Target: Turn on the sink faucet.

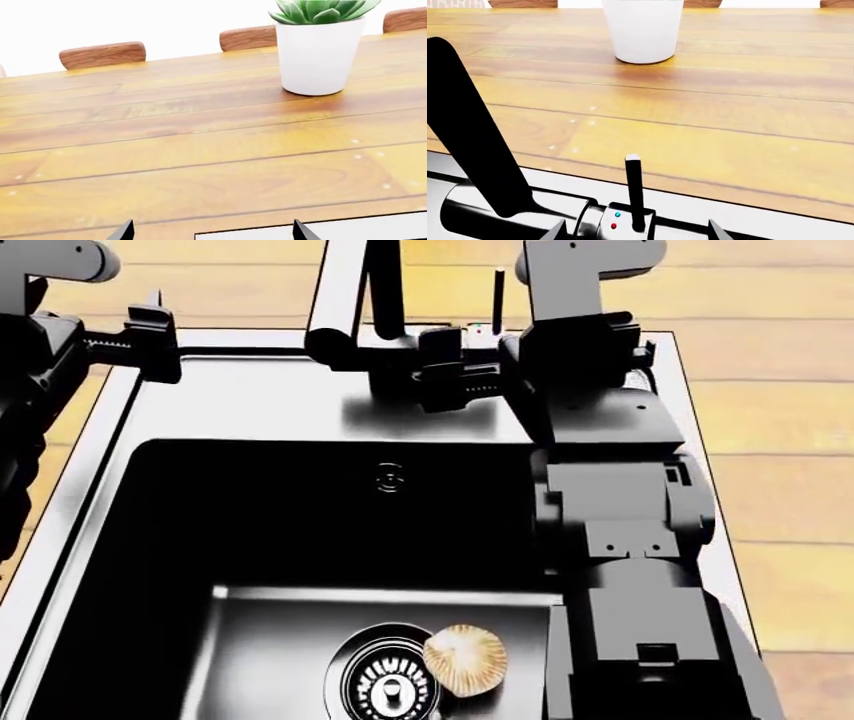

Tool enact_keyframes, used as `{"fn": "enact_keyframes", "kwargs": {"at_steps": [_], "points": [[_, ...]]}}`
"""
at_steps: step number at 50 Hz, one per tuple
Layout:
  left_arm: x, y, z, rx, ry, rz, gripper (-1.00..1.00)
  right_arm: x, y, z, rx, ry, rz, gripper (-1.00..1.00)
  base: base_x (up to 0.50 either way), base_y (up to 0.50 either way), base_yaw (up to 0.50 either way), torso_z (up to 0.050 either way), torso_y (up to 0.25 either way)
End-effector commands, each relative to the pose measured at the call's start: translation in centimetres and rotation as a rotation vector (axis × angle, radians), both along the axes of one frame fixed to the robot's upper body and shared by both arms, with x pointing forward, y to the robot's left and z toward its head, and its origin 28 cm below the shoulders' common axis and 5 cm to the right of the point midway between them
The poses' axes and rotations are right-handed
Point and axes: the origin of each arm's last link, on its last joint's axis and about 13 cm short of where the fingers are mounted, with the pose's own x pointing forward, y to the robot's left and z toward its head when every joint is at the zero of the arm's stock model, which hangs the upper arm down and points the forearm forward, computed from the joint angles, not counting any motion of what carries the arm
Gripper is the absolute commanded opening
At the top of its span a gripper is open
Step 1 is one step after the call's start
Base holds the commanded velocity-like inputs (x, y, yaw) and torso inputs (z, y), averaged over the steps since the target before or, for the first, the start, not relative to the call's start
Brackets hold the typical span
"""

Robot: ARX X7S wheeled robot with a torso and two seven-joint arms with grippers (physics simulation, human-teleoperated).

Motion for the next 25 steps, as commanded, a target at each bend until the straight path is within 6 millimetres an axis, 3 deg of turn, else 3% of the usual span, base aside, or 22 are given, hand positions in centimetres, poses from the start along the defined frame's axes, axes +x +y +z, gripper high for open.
{"fn": "enact_keyframes", "kwargs": {"at_steps": [1,13,25], "points": [[0.0,0.0,-0.1,-0.008,-0.002,0.006,1.0,0.1,0.2,0.8,0.005,-0.036,-0.023,1.0,0.0,0.0,0.0,0.005,-0.023],[-0.1,0.2,-0.6,-0.024,0.004,0.014,1.0,0.3,0.3,2.1,-0.004,-0.07,-0.029,1.0,0.0,0.0,0.0,0.0,0.0],[-0.2,0.5,-0.8,-0.019,0.0,0.002,1.0,0.2,0.3,1.8,-0.005,-0.063,-0.048,1.0,0.0,0.0,0.0,0.0,0.0]]}}
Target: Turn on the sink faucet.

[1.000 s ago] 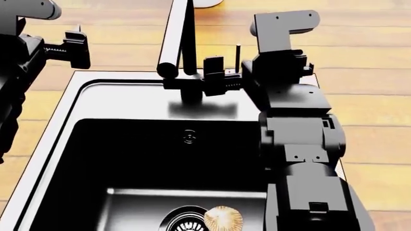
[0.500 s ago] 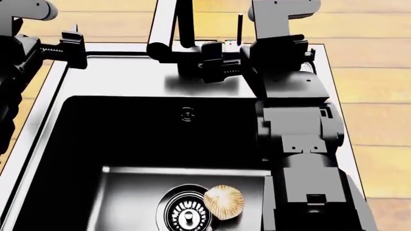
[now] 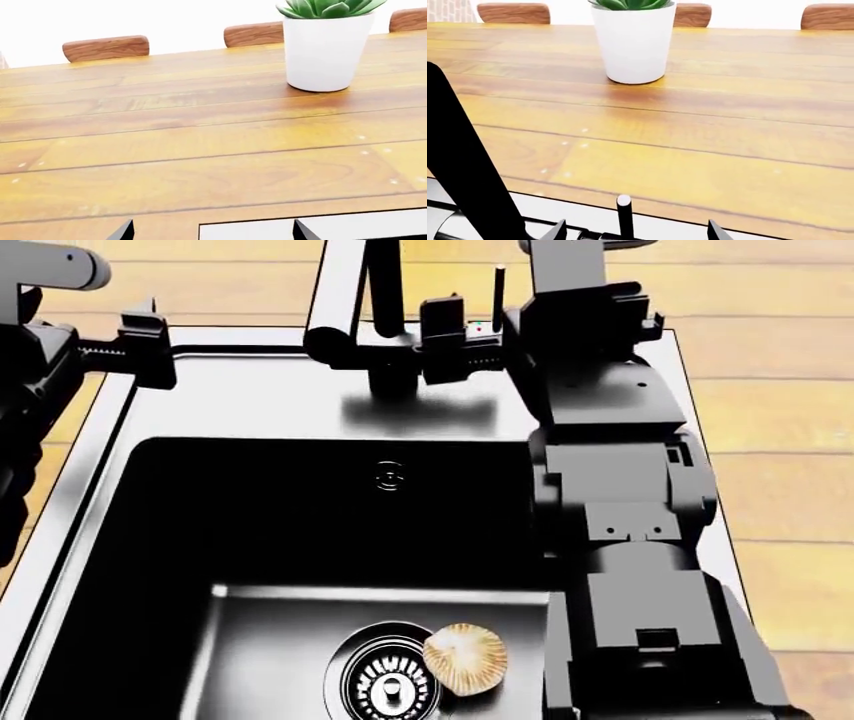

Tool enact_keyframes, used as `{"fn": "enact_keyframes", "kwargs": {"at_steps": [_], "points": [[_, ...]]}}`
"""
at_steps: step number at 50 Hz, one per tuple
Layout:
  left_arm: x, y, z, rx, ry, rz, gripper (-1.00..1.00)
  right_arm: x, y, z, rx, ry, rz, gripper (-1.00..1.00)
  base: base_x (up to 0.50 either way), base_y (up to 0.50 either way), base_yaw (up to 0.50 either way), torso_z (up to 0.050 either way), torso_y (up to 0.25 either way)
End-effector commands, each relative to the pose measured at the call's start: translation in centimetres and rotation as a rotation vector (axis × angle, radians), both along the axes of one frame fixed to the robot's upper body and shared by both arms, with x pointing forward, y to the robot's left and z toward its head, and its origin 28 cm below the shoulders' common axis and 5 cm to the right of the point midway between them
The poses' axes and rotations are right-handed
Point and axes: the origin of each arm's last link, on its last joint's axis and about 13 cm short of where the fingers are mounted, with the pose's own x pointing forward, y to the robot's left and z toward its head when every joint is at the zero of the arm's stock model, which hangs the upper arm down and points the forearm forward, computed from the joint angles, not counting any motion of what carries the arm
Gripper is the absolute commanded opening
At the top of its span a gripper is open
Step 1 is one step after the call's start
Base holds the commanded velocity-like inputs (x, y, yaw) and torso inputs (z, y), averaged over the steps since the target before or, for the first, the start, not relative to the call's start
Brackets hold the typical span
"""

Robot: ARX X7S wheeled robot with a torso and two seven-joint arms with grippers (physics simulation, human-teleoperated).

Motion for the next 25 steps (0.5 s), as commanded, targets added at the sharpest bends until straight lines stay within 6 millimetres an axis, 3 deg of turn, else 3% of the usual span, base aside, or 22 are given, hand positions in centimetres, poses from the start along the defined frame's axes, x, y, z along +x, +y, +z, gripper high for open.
{"fn": "enact_keyframes", "kwargs": {"at_steps": [1,17,25], "points": [[-0.1,0.2,-0.3,0.003,-0.003,-0.008,1.0,0.0,0.1,0.3,-0.002,-0.015,-0.016,1.0,0.0,0.0,0.0,0.0,0.0],[-0.1,0.2,-0.5,-0.001,-0.004,-0.009,1.0,0.2,0.2,1.4,-0.001,-0.08,-0.054,1.0,0.0,0.0,0.0,0.001,-0.108],[-0.1,0.3,-0.6,-0.009,-0.003,-0.003,1.0,0.3,-0.1,2.4,0.046,-0.117,-0.114,1.0,0.0,0.0,0.0,0.0,-0.002]]}}
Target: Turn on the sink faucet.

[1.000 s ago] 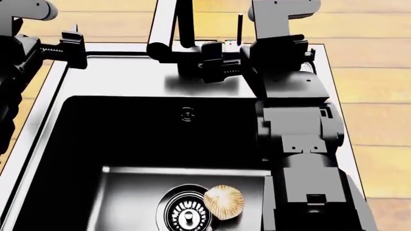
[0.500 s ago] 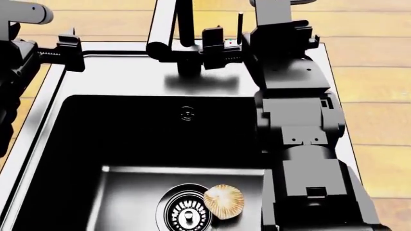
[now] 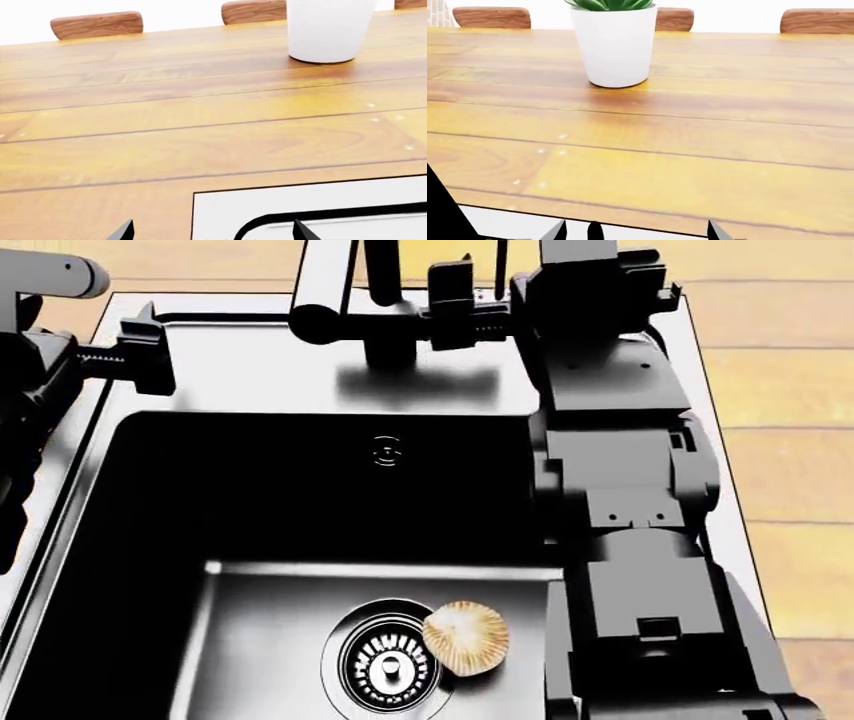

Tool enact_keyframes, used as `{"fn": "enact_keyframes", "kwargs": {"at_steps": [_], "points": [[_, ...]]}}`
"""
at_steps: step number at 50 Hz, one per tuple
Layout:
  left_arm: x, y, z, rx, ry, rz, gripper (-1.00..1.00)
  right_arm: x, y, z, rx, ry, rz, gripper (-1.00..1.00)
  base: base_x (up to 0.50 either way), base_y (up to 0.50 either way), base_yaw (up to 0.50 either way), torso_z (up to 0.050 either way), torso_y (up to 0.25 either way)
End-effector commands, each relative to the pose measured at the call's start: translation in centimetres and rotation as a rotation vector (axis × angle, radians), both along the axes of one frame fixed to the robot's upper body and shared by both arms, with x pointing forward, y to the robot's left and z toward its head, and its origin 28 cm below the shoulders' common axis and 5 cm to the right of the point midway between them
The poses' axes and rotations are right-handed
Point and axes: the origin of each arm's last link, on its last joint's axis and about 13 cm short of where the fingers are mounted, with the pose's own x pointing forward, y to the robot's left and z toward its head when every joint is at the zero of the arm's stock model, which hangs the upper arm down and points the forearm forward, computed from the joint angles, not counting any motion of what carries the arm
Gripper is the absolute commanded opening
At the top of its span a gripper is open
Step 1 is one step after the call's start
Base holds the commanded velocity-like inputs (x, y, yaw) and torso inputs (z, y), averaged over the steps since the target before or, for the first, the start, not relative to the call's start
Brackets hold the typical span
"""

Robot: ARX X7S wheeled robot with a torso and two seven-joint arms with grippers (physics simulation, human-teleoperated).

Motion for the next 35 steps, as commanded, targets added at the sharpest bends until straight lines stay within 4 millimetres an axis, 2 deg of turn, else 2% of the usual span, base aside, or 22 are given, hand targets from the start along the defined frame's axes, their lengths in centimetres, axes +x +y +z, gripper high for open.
{"fn": "enact_keyframes", "kwargs": {"at_steps": [1,18,35], "points": [[0.0,0.1,-0.1,-0.006,0.0,0.003,1.0,0.1,-0.3,1.1,0.051,-0.039,-0.061,1.0,0.0,0.0,0.0,0.0,0.0],[-0.1,0.0,-0.5,-0.007,0.01,0.002,1.0,-0.1,-1.0,0.3,0.085,0.037,-0.114,1.0,0.0,0.0,0.0,0.0,0.0],[-0.1,-0.4,-0.8,-0.003,0.016,0.002,1.0,-0.1,-1.9,-0.3,0.109,0.035,-0.172,1.0,0.0,0.0,0.0,0.0,0.0]]}}
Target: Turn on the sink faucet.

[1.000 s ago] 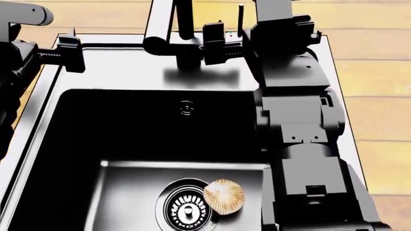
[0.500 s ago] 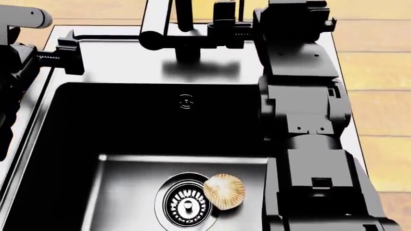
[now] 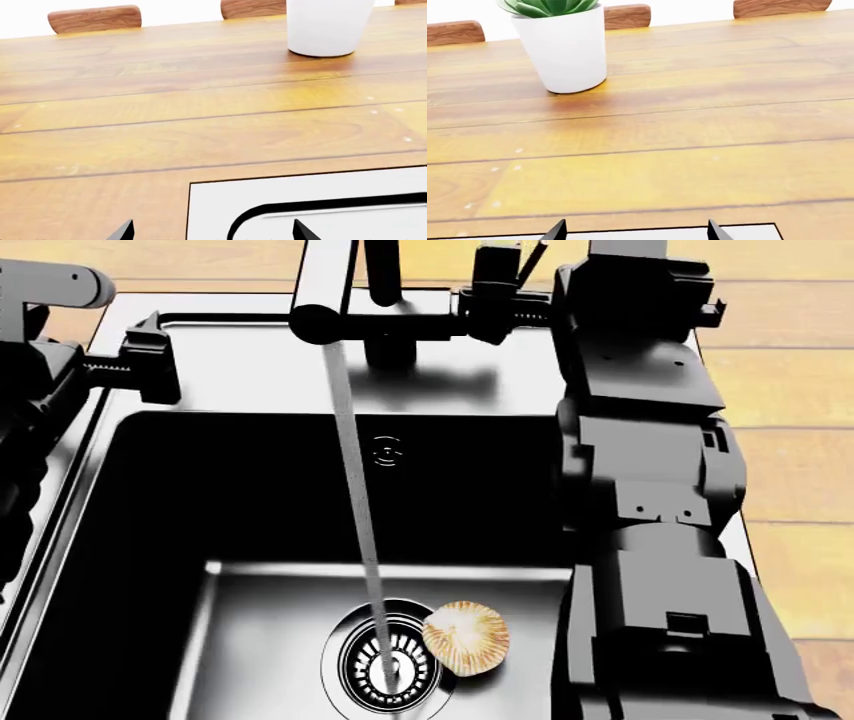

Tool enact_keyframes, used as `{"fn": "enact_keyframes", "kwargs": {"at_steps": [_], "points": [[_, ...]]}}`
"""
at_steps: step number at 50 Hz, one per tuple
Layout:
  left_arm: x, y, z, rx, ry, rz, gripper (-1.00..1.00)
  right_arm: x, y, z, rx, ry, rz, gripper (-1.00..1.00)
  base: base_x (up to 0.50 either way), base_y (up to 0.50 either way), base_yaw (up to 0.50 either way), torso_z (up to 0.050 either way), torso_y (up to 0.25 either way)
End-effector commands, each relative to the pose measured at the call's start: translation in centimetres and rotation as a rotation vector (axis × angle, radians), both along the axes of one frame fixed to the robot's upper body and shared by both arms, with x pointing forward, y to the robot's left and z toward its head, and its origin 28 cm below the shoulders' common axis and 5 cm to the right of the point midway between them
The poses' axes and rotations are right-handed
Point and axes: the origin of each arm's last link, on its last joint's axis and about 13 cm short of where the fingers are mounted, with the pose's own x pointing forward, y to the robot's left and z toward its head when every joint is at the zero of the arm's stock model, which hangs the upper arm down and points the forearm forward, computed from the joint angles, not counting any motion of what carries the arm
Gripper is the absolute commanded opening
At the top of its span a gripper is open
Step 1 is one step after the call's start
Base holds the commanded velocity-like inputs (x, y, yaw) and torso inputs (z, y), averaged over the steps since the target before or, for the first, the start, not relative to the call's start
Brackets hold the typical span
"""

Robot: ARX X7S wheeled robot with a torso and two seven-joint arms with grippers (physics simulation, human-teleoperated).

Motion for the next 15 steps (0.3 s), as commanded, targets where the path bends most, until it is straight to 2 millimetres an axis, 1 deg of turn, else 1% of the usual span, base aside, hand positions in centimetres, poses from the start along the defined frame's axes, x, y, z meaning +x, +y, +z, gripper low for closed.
{"fn": "enact_keyframes", "kwargs": {"at_steps": [1,7,8,15], "points": [[-0.02,-0.11,-0.22,0.003,0.004,0.003,1.0,-0.05,-0.81,-0.62,0.011,0.016,-0.05,1.0,0.0,0.0,0.0,0.0,0.0],[0.01,-0.09,0.01,0.003,0.001,0.003,1.0,-0.06,-0.98,-0.64,0.025,0.015,-0.063,1.0,0.0,0.0,0.0,0.0,0.0],[-0.01,0.16,0.12,0.004,0.0,0.002,1.0,-0.05,-1.03,-0.62,0.028,0.014,-0.065,1.0,0.0,0.0,0.0,0.0,0.0],[0.05,-0.08,0.24,0.003,-0.003,0.001,1.0,-0.02,-1.13,-0.39,0.045,-0.003,-0.056,1.0,0.0,0.0,0.0,0.0,0.0]]}}
